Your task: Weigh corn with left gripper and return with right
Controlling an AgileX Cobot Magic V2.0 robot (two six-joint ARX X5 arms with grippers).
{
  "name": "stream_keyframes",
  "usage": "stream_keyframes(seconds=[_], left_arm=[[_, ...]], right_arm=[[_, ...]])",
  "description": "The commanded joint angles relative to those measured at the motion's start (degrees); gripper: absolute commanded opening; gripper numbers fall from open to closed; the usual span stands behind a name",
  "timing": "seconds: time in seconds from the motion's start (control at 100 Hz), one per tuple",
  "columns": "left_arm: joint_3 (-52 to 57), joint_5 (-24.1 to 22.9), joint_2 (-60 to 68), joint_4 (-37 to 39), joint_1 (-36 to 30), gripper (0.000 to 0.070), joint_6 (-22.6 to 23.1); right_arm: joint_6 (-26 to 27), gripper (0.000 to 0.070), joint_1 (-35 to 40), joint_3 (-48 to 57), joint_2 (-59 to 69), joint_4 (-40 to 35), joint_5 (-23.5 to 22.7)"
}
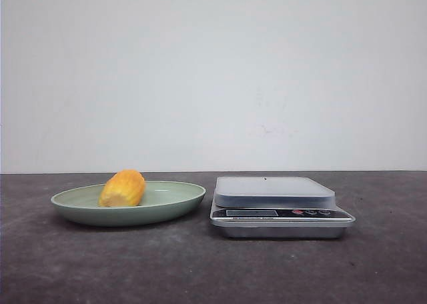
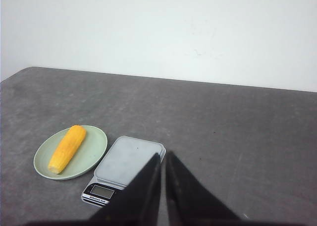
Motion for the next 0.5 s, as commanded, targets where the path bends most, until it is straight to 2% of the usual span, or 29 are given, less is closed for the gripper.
stream_keyframes(seconds=[0.0,0.05,0.11,0.21,0.35,0.49], left_arm=[[-4.2,2.9,-0.5,7.5,3.4,0.0017,6.0],[-9.1,7.6,-1.4,14.8,6.8,0.0017,9.1],[-16.2,15.4,-2.7,25.3,11.2,0.0017,12.2],[-25.9,24.5,-4.7,38.4,16.8,0.0017,13.7],[-37.8,27.8,-7.2,50.8,21.9,0.0017,12.8],[-46.2,28.5,-10.2,54.2,24.1,0.0017,12.8]], right_arm=[[0.7,0.0012,0.3,0.9,0.4,0.5,0.1],[0.7,0.0011,0.3,0.9,0.4,0.5,0.1],[0.7,0.0012,0.3,0.9,0.4,0.5,0.1],[0.7,0.0011,0.3,0.9,0.4,0.5,0.1],[0.7,0.0011,0.3,0.9,0.4,0.5,0.1],[0.7,0.0012,0.3,0.9,0.4,0.5,0.1]])
